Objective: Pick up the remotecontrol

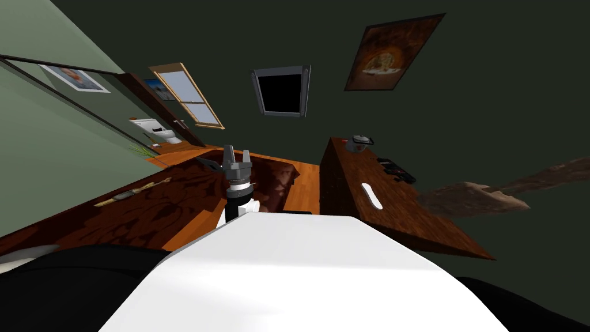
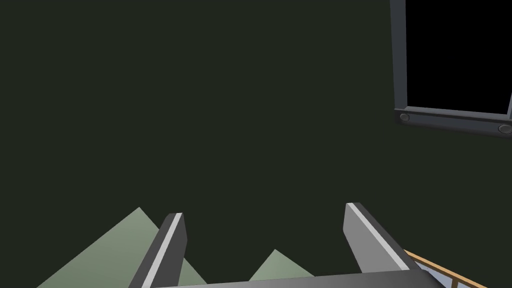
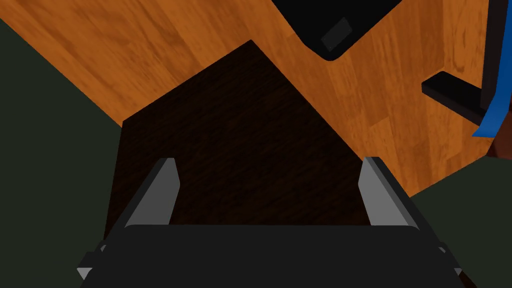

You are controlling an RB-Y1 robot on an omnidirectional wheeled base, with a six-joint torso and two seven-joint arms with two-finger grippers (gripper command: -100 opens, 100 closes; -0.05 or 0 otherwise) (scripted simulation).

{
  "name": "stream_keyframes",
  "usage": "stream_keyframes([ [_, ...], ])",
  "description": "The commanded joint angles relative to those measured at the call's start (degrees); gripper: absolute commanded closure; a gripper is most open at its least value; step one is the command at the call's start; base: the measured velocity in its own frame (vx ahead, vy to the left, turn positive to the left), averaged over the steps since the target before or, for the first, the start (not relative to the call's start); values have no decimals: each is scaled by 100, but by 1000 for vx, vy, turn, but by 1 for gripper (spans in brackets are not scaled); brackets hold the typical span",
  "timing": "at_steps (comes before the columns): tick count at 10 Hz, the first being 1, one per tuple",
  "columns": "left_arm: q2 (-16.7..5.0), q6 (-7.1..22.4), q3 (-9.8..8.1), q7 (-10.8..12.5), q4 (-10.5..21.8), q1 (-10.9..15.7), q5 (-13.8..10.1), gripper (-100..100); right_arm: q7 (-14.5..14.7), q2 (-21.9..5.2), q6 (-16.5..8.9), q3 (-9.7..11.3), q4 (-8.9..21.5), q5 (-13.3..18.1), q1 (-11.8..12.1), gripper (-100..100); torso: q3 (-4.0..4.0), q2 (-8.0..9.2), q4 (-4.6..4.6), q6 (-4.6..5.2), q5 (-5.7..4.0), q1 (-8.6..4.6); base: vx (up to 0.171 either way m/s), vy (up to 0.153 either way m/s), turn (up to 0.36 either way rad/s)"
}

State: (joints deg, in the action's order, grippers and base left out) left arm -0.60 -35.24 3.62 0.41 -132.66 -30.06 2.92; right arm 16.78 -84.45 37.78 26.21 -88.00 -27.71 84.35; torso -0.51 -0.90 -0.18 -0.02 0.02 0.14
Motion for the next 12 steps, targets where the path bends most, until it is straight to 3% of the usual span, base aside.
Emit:
stream_keyframes([
  [1, 0, 0, 0, 0, 0, 0, 0, 0, 91, -199, -12, 5, 41, -89, 82, -100, 0, 0, 0, 0, 0, 0, 193, 24, 38],
  [4, 0, 0, 0, 0, 0, 0, 0, 0, 390, -697, 3, 83, 309, -352, 285, -100, 8, 17, 3, 2, -1, -3, 188, 23, 64],
  [7, 0, 0, 0, 0, 0, 0, 0, 0, 537, -963, 7, 109, 425, -475, 365, -100, 6, 11, 2, 0, -2, -5, 182, 20, 49],
  [12, 0, 0, 0, 0, 0, 0, 0, 0, 1060, -1721, 4, 121, 753, -892, 530, -100, -9, -14, -4, 0, -1, -1, 272, -2, 70],
])
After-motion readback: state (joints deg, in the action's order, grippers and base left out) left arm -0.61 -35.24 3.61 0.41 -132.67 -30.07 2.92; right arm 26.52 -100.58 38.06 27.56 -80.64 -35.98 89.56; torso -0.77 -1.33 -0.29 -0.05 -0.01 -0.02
